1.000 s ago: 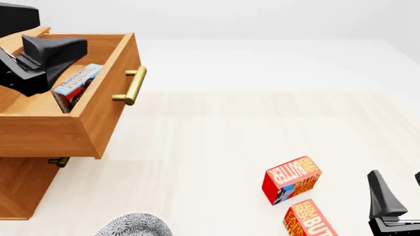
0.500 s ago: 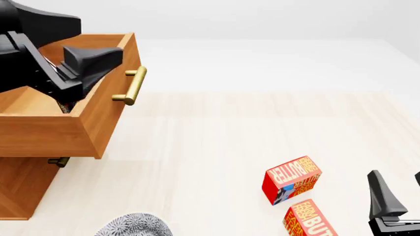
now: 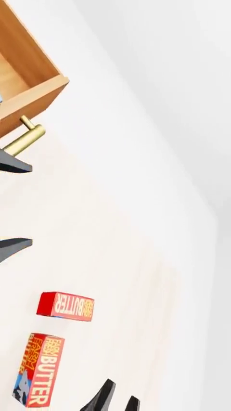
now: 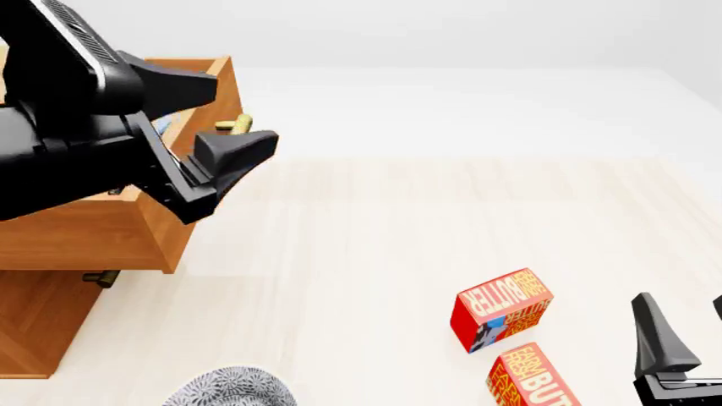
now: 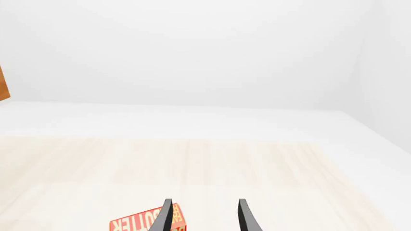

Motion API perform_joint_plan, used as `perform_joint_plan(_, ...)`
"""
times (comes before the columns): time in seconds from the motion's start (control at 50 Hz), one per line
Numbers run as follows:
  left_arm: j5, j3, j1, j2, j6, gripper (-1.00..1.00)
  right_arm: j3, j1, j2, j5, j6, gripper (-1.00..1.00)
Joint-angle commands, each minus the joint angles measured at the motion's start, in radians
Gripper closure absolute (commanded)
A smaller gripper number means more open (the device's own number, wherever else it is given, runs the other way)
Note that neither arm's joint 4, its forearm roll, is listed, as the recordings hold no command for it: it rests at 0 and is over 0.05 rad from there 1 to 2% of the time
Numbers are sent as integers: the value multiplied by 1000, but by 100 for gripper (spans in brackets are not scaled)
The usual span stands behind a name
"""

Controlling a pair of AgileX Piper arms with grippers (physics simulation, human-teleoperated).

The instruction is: Put the chocolate pudding in the top drawer of the cabinet and close it.

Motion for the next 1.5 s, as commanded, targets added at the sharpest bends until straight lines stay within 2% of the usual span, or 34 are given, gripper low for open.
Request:
perform_joint_plan(0.02,-32,31,-41,27,4,-100,0,0,0,0,0,-100)
perform_joint_plan(0.22,-46,58,-55,45,-8,-100,0,0,0,0,0,-100)
perform_joint_plan(0.28,-68,96,-58,51,-7,-100,0,0,0,0,0,-100)
perform_joint_plan(0.3,-66,97,-61,66,-26,-100,0,0,0,0,0,-100)
perform_joint_plan(0.5,-85,123,-61,72,-17,-100,0,0,0,0,0,-100)
perform_joint_plan(1.16,-182,245,-63,137,-105,-100,0,0,0,0,0,-100)
perform_joint_plan(1.3,-196,271,-40,135,-90,-100,0,0,0,0,0,-100)
perform_joint_plan(1.5,-214,303,-4,121,-109,-100,0,0,0,0,0,-100)
